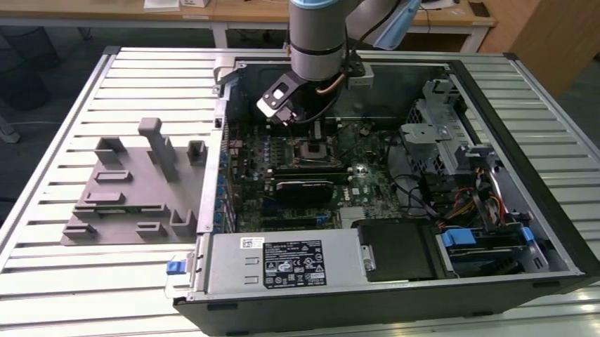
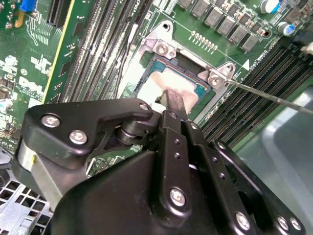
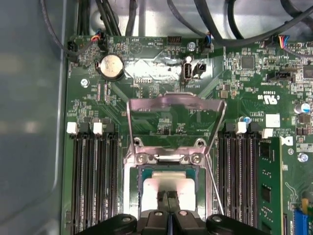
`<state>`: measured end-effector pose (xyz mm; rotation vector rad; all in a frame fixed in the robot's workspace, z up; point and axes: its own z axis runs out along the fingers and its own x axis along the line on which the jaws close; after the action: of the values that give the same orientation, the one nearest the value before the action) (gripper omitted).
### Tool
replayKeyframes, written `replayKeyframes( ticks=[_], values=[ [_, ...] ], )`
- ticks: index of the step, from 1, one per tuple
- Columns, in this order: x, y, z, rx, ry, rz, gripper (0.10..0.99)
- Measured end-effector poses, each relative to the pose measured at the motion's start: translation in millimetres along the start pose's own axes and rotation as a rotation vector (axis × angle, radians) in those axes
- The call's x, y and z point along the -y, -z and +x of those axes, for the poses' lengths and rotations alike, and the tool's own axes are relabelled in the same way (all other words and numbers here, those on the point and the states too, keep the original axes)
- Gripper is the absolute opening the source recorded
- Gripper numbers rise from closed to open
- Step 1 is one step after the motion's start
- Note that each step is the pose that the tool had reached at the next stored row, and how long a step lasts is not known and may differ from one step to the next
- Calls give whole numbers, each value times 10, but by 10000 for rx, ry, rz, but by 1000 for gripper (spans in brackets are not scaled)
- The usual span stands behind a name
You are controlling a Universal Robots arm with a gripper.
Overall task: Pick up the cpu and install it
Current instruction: 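Place the cpu into insertion slot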
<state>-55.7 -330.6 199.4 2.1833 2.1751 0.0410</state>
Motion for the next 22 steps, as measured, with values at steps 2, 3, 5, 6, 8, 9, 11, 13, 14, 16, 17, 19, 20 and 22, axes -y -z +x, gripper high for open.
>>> replayKeyframes(
  ticks=[2,3,5,6,8,9,11,13,14,16,17,19,20,22],
  values=[
    [4,-12,-2,12,-1,-33,106],
    [4,-17,-3,17,-1,-48,106],
    [4,-23,-2,13,0,-62,106],
    [4,-25,-1,7,-1,-65,106],
    [3,-26,0,3,-1,-68,106],
    [3,-26,0,4,-1,-68,106],
    [2,-17,1,-5,-3,-76,106],
    [-2,14,2,-16,-3,-82,106],
    [-2,40,-1,-2,-1,-72,106],
    [-4,92,-2,1,-2,-70,106],
    [-6,125,-3,1,-2,-71,106],
    [-11,198,-5,1,-1,-74,106],
    [-14,242,-6,2,-1,-75,106],
    [-18,324,-8,1,-1,-81,106]
  ],
)
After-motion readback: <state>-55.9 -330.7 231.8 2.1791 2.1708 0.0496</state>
